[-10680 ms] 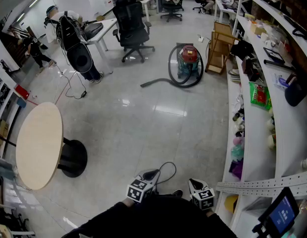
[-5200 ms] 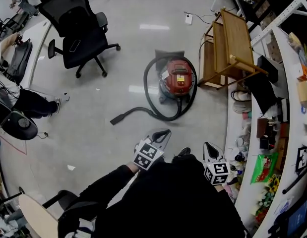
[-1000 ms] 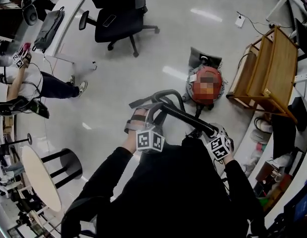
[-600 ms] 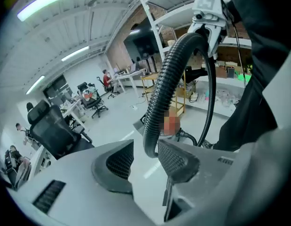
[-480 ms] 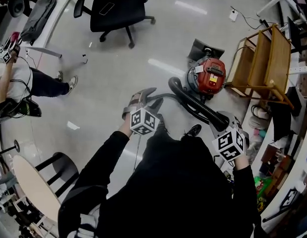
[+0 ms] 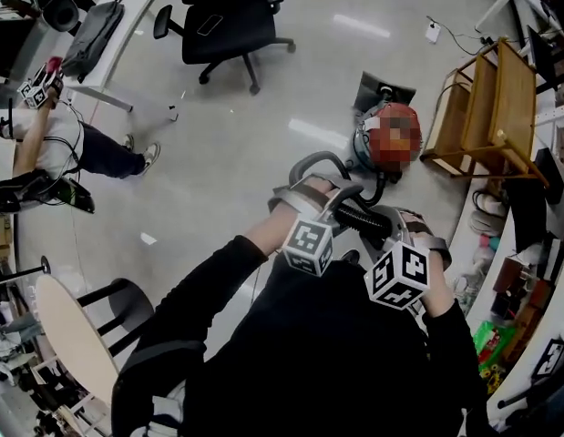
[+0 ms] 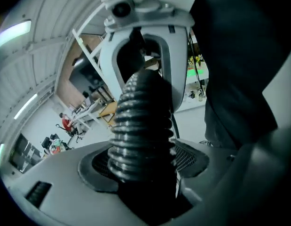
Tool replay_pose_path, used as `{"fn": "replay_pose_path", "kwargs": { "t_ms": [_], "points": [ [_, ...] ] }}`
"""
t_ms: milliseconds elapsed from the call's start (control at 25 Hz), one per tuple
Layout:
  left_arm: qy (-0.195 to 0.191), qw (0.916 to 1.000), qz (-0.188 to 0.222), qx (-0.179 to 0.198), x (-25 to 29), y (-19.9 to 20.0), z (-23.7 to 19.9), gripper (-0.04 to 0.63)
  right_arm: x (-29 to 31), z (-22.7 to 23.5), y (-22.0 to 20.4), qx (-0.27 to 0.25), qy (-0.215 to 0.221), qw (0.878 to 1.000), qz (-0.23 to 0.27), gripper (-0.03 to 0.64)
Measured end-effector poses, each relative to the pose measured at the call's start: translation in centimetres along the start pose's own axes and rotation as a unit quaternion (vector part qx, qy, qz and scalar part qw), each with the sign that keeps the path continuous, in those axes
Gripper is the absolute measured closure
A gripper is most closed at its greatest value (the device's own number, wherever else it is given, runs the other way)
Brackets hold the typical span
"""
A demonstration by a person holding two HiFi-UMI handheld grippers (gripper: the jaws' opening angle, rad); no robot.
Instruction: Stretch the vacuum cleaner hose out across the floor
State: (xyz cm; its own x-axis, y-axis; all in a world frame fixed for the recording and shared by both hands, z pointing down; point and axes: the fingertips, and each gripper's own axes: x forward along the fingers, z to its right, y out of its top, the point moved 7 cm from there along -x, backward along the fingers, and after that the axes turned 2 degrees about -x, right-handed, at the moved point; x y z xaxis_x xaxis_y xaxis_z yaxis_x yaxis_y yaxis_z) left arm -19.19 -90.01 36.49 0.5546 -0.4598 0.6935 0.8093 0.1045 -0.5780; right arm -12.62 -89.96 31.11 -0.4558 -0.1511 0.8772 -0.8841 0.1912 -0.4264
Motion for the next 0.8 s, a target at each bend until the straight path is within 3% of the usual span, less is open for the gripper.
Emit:
{"fn": "replay_pose_path", "kwargs": {
  "t_ms": [80, 120, 160, 200, 240, 280, 320, 480, 640, 800],
  "points": [
    [0.018, 0.9997, 0.0, -0.018, 0.1, 1.1, 1.5, 0.308, -1.2, -1.7, -0.7, -0.008, 0.01, 1.0, 0.01, 0.448],
    [0.03, 0.9992, -0.006, -0.025, -0.3, 1.8, 2.0, 0.467, -1.7, -2.5, -1.3, -0.001, 0.007, 1.0, 0.025, 0.448],
    [0.037, 0.9987, -0.019, -0.03, -0.6, 2.6, 2.5, 0.515, -2.3, -3.1, -2.0, 0.01, -0.006, 0.999, 0.046, 0.448],
    [0.041, 0.998, -0.037, -0.032, -0.9, 3.2, 3.0, 0.515, -2.8, -3.7, -2.8, 0.021, -0.03, 0.997, 0.068, 0.445],
    [0.042, 0.9968, -0.059, -0.033, -1.0, 3.5, 3.4, 0.515, -3.4, -4.2, -3.8, 0.032, -0.064, 0.994, 0.087, 0.41],
    [0.045, 0.995, -0.081, -0.037, -1.1, 3.6, 4.0, 0.515, -4.1, -4.8, -5.2, 0.047, -0.099, 0.989, 0.102, 0.334],
    [0.051, 0.9928, -0.098, -0.047, -1.3, 3.4, 4.4, 0.515, -4.8, -5.3, -6.9, 0.072, -0.128, 0.982, 0.117, 0.323],
    [0.076, 0.9848, -0.122, -0.098, -4.0, 2.6, 5.1, 0.515, -6.6, -7.4, -15.9, 0.202, -0.206, 0.945, 0.156, 0.296],
    [0.085, 0.982, -0.106, -0.131, -8.3, 2.8, 4.7, 0.515, -2.3, -11.7, -23.9, 0.326, -0.194, 0.915, 0.134, 0.285],
    [0.099, 0.9795, -0.058, -0.166, -13.6, 4.0, 3.9, 0.515, 4.7, -14.4, -23.0, 0.349, -0.158, 0.914, 0.132, 0.273]
  ]
}}
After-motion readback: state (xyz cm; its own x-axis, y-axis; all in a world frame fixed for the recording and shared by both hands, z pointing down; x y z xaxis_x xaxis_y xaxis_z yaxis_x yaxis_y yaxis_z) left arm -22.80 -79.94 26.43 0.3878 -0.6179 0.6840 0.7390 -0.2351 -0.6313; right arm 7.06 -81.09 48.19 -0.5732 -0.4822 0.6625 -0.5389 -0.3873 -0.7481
